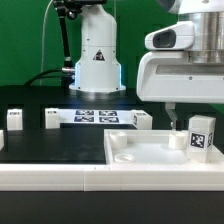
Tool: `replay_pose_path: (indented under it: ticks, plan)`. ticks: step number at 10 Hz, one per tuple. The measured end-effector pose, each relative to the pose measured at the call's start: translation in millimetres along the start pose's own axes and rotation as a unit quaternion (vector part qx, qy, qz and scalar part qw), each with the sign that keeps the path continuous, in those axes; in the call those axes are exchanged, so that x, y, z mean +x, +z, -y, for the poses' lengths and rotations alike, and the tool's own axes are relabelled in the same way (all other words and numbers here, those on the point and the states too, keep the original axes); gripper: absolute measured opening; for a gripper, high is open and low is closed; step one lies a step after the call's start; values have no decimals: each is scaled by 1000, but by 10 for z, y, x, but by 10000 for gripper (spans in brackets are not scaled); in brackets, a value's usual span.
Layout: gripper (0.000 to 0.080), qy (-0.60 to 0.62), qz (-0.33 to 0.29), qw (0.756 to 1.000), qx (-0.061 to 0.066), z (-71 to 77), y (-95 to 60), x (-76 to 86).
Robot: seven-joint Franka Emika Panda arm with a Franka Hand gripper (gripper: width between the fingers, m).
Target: Assemble one leg
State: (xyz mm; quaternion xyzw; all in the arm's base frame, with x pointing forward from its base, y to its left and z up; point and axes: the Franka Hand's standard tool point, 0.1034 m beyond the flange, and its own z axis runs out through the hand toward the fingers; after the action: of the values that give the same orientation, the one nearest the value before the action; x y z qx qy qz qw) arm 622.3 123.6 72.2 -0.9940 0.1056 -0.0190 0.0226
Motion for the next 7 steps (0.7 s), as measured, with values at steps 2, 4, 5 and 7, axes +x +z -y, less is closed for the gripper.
replay_pose_path:
  ticks: [2,4,5,7]
  plan:
    - [649,-88,5,996,-10,-6,-22,7]
    - [649,-194,9,981,-21,-18,-38,19]
    - [649,-230,9,973,-22,-50,-38,30]
    - [649,-275,11,961,-24,-98,-36,46]
